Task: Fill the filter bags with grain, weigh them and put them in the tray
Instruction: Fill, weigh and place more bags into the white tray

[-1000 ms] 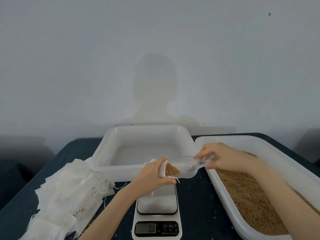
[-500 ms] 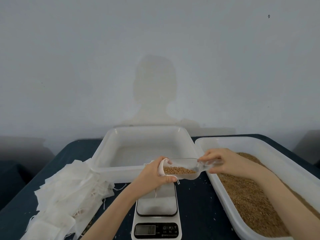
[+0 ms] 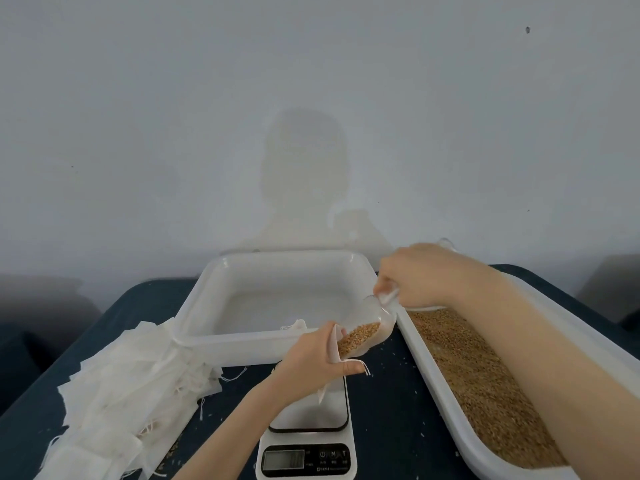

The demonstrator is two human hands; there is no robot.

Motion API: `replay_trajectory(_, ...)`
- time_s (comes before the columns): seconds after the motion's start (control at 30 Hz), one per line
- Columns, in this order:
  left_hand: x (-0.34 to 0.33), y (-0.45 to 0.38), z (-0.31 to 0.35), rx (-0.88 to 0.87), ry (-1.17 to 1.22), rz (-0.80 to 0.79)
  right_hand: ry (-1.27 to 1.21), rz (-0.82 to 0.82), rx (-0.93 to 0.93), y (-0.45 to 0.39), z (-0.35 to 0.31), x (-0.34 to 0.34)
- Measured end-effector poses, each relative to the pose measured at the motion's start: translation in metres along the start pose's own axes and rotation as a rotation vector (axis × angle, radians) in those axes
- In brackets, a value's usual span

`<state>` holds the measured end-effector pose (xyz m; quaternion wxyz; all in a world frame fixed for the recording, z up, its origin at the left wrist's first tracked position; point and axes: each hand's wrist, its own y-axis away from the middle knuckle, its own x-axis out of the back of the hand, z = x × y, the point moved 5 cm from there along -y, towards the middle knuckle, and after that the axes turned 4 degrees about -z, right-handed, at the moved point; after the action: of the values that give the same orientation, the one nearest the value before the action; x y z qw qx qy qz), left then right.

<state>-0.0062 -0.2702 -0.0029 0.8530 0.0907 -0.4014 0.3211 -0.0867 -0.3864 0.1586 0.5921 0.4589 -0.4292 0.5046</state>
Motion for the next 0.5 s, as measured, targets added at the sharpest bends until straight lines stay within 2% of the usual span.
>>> replay_trajectory(0.13, 0.004, 0.0, -0.003, 0.019, 0.043, 0.042, 0.125, 0.044, 0.015, -0.006, -0.015, 0.017)
replay_trajectory(0.23, 0.009, 0.003, -0.006, 0.013, 0.054, 0.052, 0.073, 0.005, 0.016, -0.01, -0.009, 0.01)
replay_trajectory(0.33, 0.016, 0.006, -0.008, -0.007, 0.061, 0.045, -0.09, -0.064, 0.014, -0.011, 0.009, -0.01)
replay_trajectory(0.5, 0.028, 0.007, -0.008, -0.019, 0.057, 0.069, -0.598, -0.081, 0.066, -0.008, 0.035, -0.061)
